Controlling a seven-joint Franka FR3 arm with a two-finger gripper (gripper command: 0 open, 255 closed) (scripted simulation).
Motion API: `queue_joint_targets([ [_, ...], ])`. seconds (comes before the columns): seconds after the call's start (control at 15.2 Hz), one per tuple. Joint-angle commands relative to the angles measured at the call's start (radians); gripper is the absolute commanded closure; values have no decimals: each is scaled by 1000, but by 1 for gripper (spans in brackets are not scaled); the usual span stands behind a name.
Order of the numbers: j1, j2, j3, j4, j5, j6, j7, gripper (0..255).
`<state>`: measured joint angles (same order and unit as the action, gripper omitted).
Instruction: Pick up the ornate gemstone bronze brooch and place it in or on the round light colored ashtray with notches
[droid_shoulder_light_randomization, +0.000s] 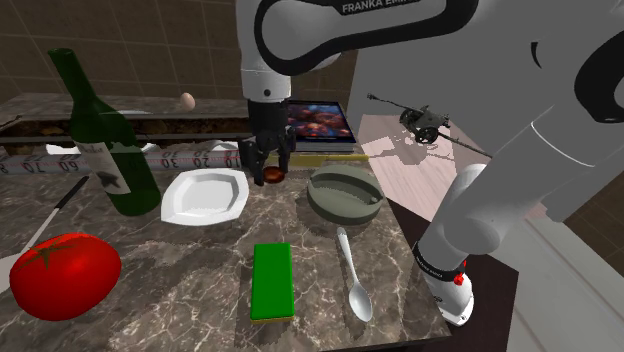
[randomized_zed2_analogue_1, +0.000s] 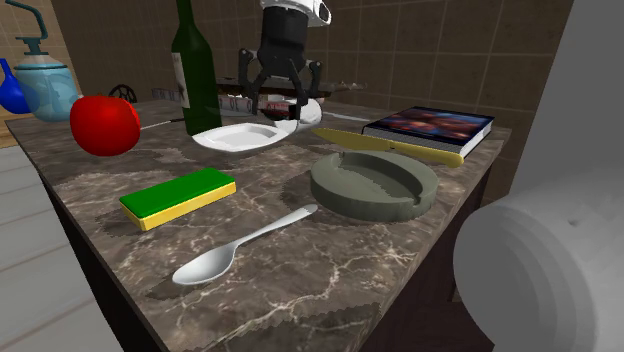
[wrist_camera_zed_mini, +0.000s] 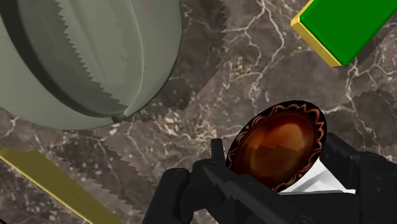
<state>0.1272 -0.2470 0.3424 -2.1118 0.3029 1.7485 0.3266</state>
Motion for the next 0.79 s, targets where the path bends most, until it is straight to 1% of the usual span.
queue_joint_targets([
  [0.0, -1, 0, -2, 27, -3, -27, 5, 255],
  [0.13, -2, -1, -4, 41, -3, -43, 8, 255],
  [0.4, -15, -146, -58, -86, 11, -76, -68, 255],
  [0.73, -30, -318, -135, -222, -3, -135, -155, 255],
])
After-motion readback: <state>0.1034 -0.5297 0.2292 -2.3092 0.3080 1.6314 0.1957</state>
